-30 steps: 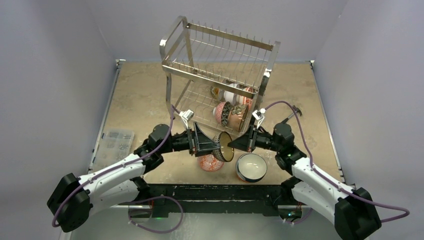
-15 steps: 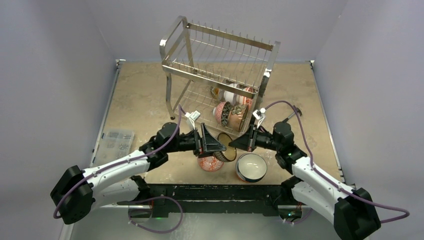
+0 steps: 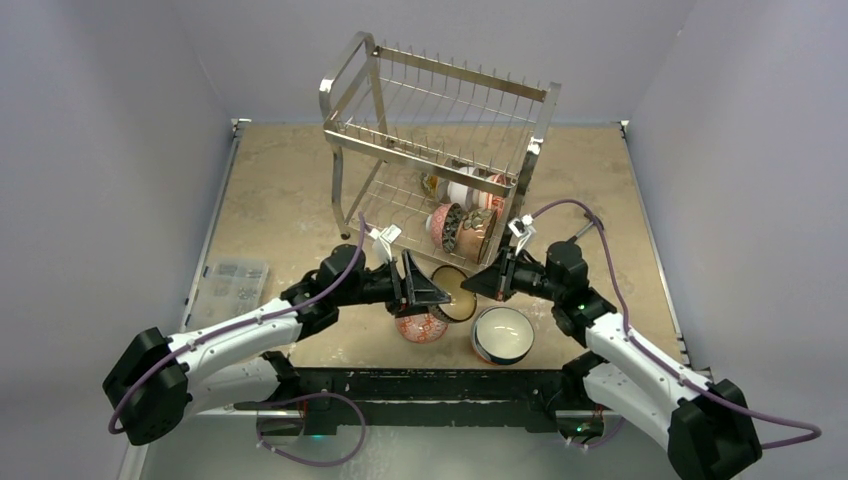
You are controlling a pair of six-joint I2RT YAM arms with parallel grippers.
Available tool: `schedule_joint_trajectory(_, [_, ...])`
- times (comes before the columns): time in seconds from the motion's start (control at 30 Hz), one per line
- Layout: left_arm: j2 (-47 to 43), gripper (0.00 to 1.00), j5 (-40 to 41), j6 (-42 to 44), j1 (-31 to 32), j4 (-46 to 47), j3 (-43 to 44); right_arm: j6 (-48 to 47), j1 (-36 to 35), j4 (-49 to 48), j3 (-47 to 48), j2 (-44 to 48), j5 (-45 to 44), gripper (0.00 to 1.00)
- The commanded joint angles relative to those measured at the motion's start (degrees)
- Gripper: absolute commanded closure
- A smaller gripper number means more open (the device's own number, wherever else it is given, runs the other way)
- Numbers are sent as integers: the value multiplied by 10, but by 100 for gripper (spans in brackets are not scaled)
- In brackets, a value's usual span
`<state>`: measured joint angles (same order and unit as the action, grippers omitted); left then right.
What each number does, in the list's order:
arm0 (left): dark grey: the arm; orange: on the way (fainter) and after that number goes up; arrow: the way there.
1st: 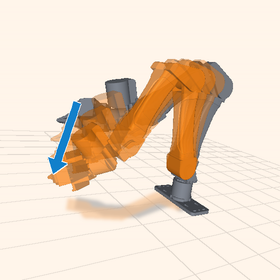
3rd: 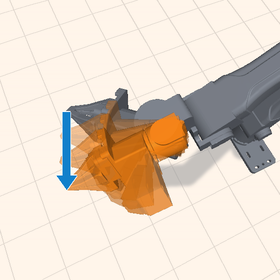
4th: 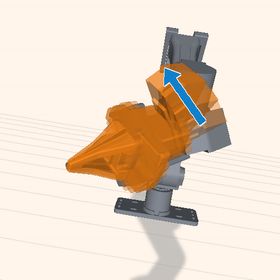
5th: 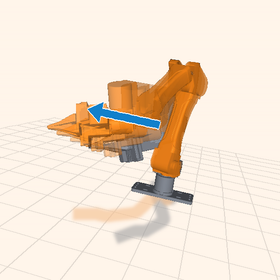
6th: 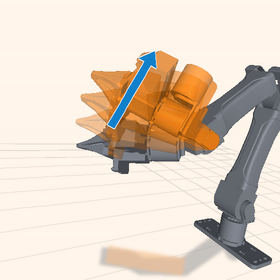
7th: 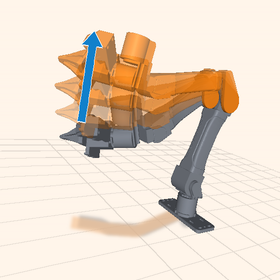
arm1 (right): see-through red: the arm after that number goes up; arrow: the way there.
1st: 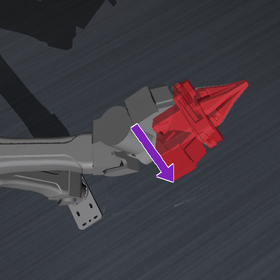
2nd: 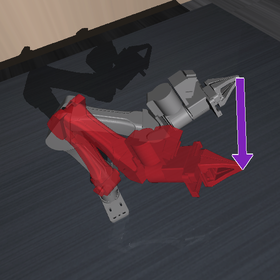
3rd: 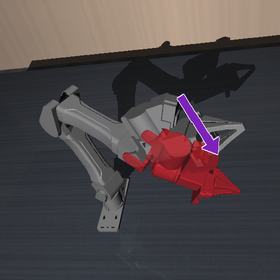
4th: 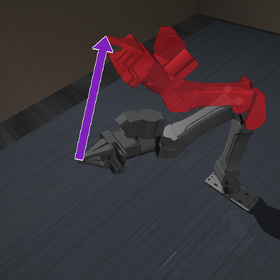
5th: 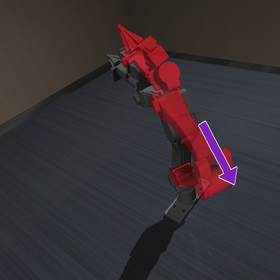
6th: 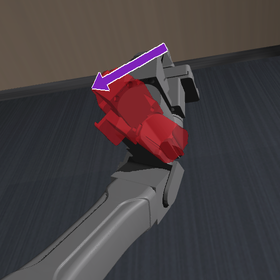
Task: Load the bowls into the dish rack
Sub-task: Place the bowl in the dish rack.
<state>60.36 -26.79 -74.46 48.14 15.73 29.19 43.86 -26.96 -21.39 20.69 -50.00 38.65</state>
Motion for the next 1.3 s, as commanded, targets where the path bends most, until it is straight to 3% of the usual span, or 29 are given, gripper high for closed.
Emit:
schedule_joint_trajectory(0.0, [3,41,17,2,6,12,17,18,-5,-1,45,20,-8,100])
schedule_joint_trajectory(0.13, [-3,56,25,8,6,-3,15,15,-5,12,45,26,-13,99])
schedule_joint_trajectory(0.27, [-7,66,33,9,5,3,11,15,-5,10,45,22,-13,89])
schedule_joint_trajectory(0.47, [-10,72,41,12,3,2,8,14,-5,18,44,26,-18,64])
schedule_joint_trajectory(0.63, [-14,77,37,18,-17,-4,6,12,-5,25,44,29,-25,50])
schedule_joint_trajectory(0.93, [-25,83,3,59,-109,-43,17,-10,-5,71,65,44,-57,24])
schedule_joint_trajectory(1.27, [45,91,-35,143,-224,-58,111,-27,-5,107,82,51,-74,19])
